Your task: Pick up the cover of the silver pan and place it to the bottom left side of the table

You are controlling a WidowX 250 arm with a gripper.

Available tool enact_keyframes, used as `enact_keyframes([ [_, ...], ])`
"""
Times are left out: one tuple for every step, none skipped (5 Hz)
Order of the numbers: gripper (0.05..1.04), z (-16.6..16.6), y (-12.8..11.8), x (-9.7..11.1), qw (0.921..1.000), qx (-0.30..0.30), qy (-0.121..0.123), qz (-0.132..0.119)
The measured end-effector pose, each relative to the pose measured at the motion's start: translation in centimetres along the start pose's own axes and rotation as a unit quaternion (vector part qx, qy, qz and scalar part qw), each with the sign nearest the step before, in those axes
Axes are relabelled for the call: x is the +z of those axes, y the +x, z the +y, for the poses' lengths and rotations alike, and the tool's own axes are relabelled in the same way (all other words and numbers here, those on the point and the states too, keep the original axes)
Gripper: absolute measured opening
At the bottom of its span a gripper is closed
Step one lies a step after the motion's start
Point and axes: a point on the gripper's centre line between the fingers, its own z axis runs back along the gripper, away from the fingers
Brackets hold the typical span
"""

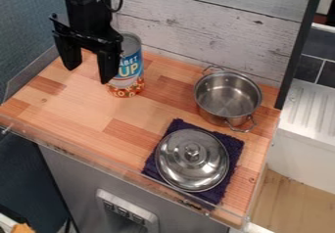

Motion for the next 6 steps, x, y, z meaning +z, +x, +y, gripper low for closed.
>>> enact_keyframes([
  [1.001, -0.3, -0.2, -0.8, 0.9999, 0.004, -0.004, 0.013],
  [1.000, -4.5, -1.0, -1.7, 0.9991, -0.036, -0.005, 0.022],
  [1.000, -8.5, -0.9, -1.2, 0.9961, -0.088, 0.006, -0.005],
  [1.000, -12.5, -1.2, -1.6, 0.9895, -0.143, 0.007, -0.019],
  [1.000, -13.9, -1.0, -1.9, 0.9891, -0.144, 0.000, -0.027],
  [1.000, -14.9, -1.0, -3.2, 0.9886, -0.149, -0.012, -0.014],
])
